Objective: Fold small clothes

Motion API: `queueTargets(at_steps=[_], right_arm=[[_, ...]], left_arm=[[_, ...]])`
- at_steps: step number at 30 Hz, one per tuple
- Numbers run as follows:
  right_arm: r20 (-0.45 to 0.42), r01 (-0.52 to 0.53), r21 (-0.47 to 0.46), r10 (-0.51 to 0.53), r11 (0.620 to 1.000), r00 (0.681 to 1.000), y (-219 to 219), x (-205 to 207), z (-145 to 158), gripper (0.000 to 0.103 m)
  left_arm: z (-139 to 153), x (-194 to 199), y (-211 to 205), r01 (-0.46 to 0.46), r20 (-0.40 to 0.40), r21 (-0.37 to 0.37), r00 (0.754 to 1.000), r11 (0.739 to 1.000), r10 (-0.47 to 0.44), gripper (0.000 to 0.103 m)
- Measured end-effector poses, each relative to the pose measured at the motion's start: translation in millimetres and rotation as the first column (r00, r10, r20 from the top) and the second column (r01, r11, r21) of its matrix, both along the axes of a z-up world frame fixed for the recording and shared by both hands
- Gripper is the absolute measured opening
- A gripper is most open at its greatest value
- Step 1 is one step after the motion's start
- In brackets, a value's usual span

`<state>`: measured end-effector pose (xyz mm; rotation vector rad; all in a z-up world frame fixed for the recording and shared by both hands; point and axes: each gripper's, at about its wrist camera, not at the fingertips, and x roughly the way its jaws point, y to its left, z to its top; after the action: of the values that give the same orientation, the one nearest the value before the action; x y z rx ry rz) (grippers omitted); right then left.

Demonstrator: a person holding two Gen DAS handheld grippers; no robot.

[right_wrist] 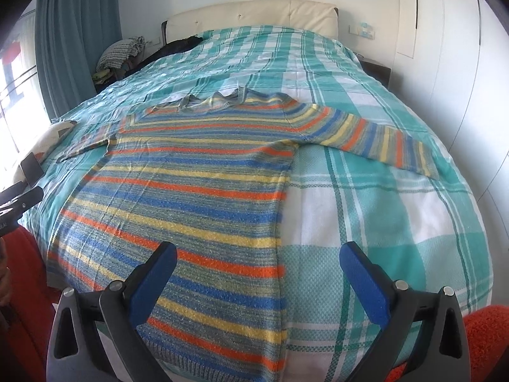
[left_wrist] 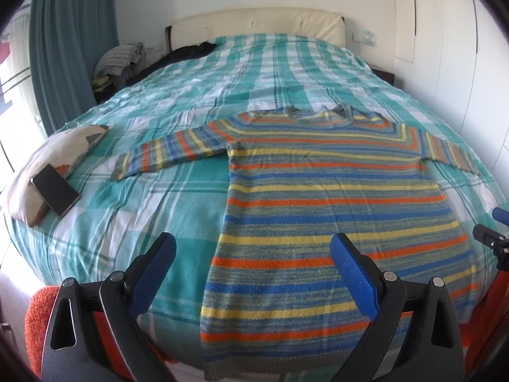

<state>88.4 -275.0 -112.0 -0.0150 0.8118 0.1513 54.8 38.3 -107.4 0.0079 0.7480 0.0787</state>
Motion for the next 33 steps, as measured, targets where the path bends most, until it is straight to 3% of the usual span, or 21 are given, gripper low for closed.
queueTargets(at_steps=[9, 14, 20, 27, 33], right_arm=[[-0.01, -0.005, 0.034, 0.005, 0.999, 1.0, -4, 3, -5, 0.101], [0.004, -0.009, 0.064, 0.009, 0.998, 1.0, -8, 5, -2, 0.101], [0.001, -0.037, 0.071, 0.037, 0.997, 0.999, -4, 4, -1, 0.101], [-0.003, -0.063, 0.01, 0.063, 0.998, 0.998, 8, 0, -4, 0.101], [-0.014, -0.123, -0.035, 0.123, 0.992, 0.992, 21, -7, -10, 0.101]], left_arm=[[-5, -1, -10, -0.003, -0.015, 0.053, 1.0, 0.999, 0.004, 0.098], [-6, 4, -13, -0.028, -0.029, 0.024, 0.999, 0.999, 0.029, 0.098], [-11, 2, -23, 0.007, -0.054, 0.058, 0.999, 0.998, -0.004, 0.098], [-20, 11, -22, 0.022, -0.107, 0.043, 0.994, 0.999, -0.017, 0.098], [-14, 11, -15, -0.01, -0.08, 0.015, 0.997, 1.0, 0.011, 0.098]])
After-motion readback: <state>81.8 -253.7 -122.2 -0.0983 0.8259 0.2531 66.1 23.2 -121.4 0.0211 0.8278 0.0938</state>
